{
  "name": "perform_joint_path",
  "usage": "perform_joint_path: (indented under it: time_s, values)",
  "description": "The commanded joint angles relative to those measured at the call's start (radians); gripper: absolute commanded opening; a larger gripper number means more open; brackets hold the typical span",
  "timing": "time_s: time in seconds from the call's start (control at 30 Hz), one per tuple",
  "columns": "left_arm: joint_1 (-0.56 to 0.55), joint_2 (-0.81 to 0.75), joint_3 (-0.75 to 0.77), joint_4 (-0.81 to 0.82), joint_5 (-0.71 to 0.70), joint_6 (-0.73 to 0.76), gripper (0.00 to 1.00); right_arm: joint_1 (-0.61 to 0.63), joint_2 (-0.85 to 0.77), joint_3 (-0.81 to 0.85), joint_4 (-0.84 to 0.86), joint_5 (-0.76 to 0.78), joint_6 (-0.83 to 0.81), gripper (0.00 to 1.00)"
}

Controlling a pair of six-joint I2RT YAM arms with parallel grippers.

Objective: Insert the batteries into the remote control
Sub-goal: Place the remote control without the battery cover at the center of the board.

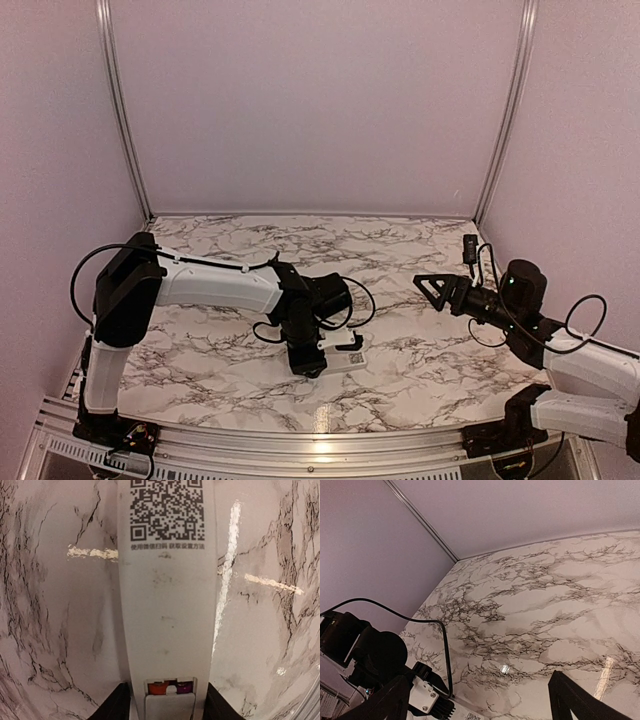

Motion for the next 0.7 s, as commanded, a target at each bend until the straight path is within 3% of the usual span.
perform_joint_path:
  time_s: [0.0,0.2,0.23,0.3,0.33,0.67]
  values:
    - [-0.005,0.041,0.014,0.008,-0.034,-0.007,0.52,-0.009,0.003,0.028,-0.012,-0.017,-0.016,0.94]
    - [-0.005,0.018,0.032,0.006,-0.06,-0.026,0.68,-0.009,0.002,0.04,-0.037,-0.019,-0.044,0.94]
    - [-0.005,0.009,0.037,0.006,-0.068,-0.032,0.74,-0.009,0.001,0.045,-0.046,-0.018,-0.056,0.94]
    - [-0.005,-0.013,0.044,0.017,-0.088,-0.051,0.95,-0.009,-0.005,0.053,-0.064,-0.014,-0.086,0.95]
    - [-0.004,-0.025,0.043,0.024,-0.11,-0.061,0.98,-0.009,-0.007,0.058,-0.076,-0.012,-0.106,0.94]
    - [0.078,-0.229,-0.002,0.147,-0.132,-0.215,0.99,-0.004,0.078,0.115,-0.166,-0.069,-0.292,0.94]
